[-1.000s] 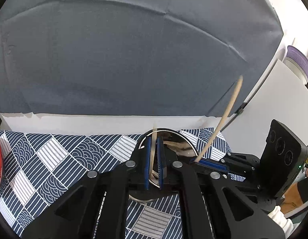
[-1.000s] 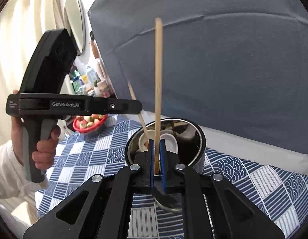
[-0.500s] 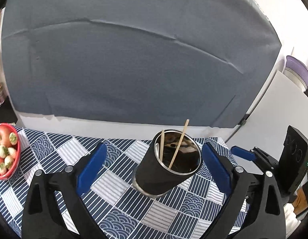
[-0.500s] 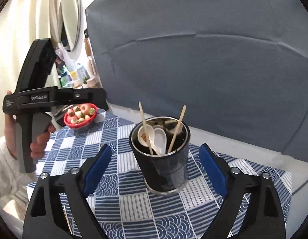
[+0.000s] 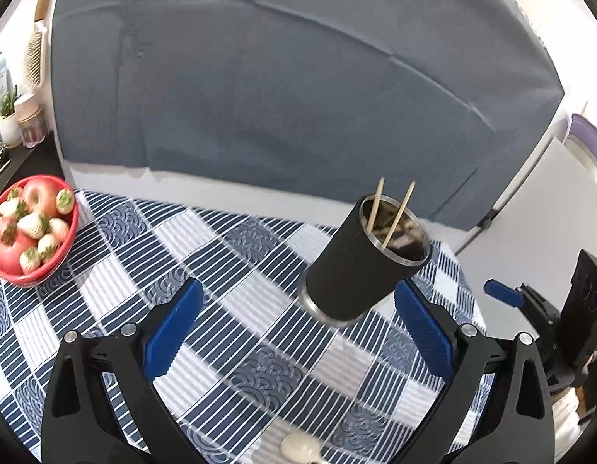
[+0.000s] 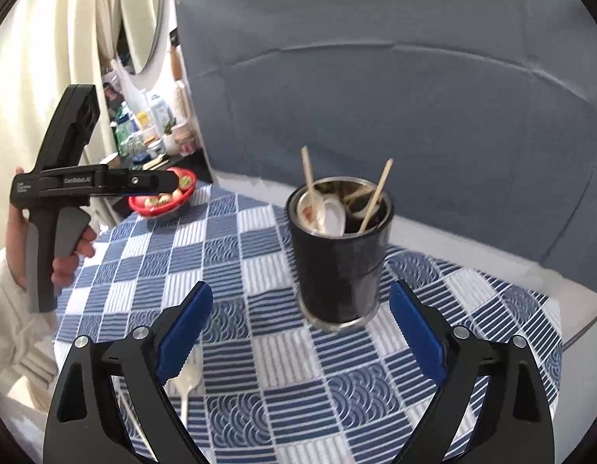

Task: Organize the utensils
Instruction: 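Withdraw both tools back over the remaining white spoon and chopsticks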

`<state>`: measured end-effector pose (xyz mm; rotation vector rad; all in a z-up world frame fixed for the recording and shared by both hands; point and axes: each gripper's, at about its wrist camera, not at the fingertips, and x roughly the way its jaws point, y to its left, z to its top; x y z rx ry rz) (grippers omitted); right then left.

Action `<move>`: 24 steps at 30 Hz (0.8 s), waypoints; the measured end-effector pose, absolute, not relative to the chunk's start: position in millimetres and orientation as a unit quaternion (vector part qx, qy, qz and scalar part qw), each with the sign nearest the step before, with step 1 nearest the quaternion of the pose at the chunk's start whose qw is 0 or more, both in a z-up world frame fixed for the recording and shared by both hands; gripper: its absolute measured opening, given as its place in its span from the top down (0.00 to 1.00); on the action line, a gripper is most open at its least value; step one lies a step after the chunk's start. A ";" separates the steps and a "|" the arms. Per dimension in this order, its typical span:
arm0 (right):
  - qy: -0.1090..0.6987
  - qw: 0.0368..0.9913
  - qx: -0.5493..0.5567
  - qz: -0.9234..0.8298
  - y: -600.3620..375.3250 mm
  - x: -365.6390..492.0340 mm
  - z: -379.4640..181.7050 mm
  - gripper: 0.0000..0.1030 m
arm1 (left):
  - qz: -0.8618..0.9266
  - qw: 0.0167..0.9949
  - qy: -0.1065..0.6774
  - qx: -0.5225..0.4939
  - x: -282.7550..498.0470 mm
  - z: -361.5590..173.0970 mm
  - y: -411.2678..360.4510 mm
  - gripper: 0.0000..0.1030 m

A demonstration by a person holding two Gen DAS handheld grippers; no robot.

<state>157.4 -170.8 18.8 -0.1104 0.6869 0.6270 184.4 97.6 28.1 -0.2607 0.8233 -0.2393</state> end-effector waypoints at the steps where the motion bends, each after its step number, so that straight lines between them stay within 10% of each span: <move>1: 0.334 0.892 -0.058 0.300 -169.2 153.7 16.8 0.14 | -0.113 0.901 0.400 -0.122 182.0 25.1 99.2 0.06; 24: 0.422 0.833 -0.107 0.342 -136.0 81.1 -29.1 0.13 | -0.117 0.857 0.490 -0.108 95.4 -42.6 116.4 0.06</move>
